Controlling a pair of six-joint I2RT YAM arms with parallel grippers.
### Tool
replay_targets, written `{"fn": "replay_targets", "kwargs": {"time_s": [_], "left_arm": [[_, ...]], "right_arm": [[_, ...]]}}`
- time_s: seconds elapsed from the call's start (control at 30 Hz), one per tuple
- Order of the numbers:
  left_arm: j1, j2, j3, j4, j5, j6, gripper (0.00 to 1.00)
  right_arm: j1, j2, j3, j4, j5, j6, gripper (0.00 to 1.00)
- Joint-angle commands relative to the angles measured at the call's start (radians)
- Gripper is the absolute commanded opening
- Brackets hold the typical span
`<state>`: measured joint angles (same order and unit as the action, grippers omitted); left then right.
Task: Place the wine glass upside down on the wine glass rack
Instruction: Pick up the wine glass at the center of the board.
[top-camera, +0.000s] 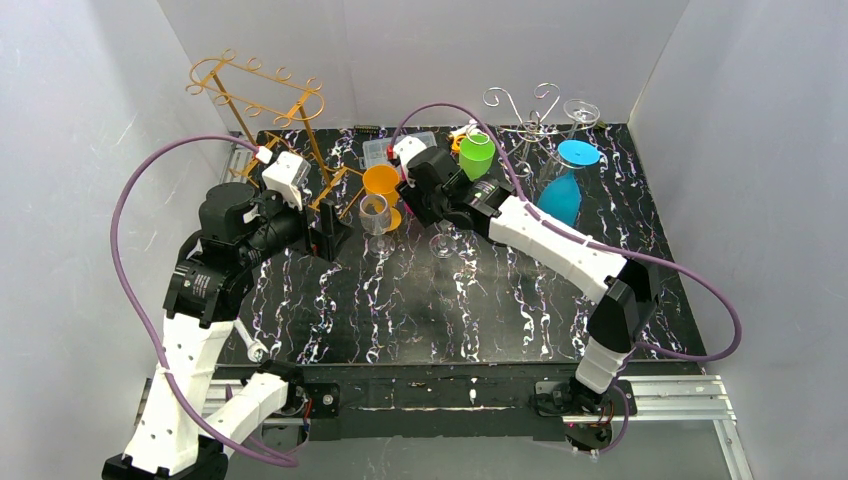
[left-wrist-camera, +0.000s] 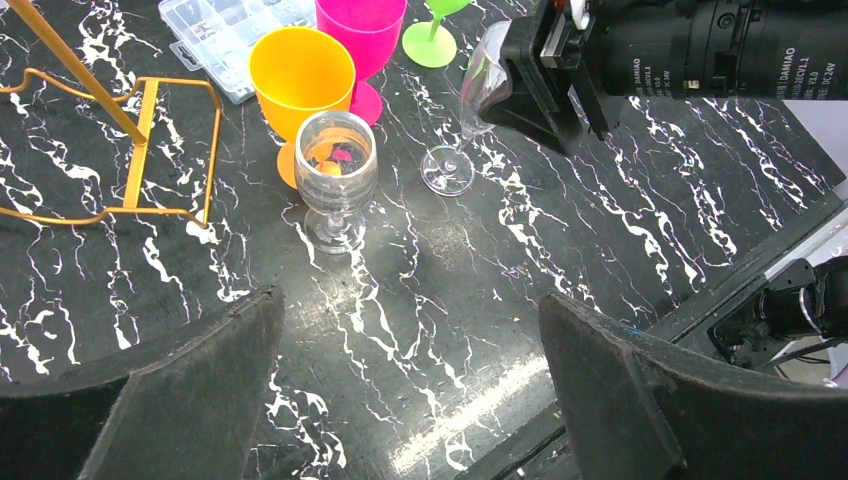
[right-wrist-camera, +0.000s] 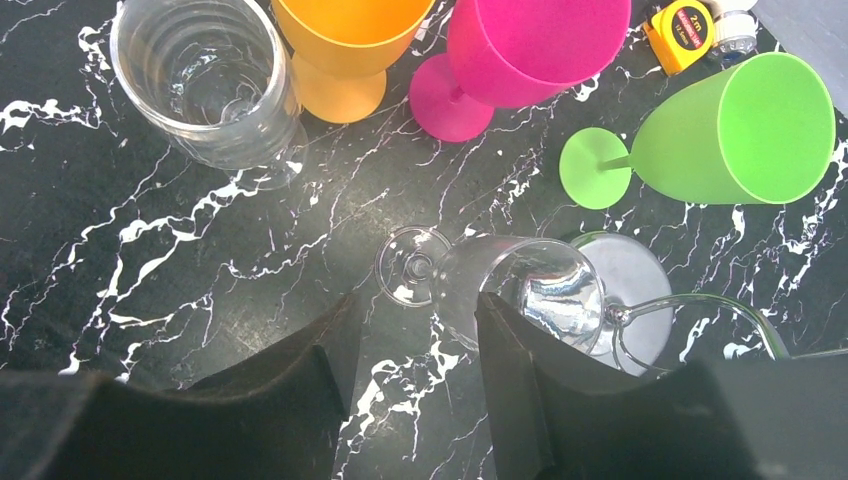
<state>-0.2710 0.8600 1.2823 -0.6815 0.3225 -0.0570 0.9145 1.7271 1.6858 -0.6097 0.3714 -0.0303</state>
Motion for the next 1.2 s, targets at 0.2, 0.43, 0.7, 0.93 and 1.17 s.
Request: {"fn": "replay_targets", "kwargs": {"time_s": [0.2, 0.43, 0.7, 0.93, 1.17], "left_arm": [[0.003, -0.002, -0.008, 0.026, -0.002, -0.015, 0.98], [0.004, 0.004, -0.011, 0.029, 0.001, -0.018, 0.98], [0.004, 0.006, -0.021, 0.041, -0.005, -0.015, 0.98], [0.003, 0.014, 0.003, 0.031, 0.000, -0.015, 0.98], [0.004, 0.002, -0.006, 0.026, -0.005, -0.017, 0.98]], "right_arm": [[-0.019, -0.052, 0.048, -0.031, 0.003, -0.011, 0.53], [-0.020, -0.071, 0.051, -0.034, -0.012, -0.009, 0.51], [-0.020, -0.077, 0.036, -0.029, -0.034, -0.007, 0.50], [-0.037, -0.061, 0.042, -0.029, -0.018, -0.016, 0.49], [-0.067, -0.037, 0.031, -0.021, -0.055, -0.014, 0.47]]}}
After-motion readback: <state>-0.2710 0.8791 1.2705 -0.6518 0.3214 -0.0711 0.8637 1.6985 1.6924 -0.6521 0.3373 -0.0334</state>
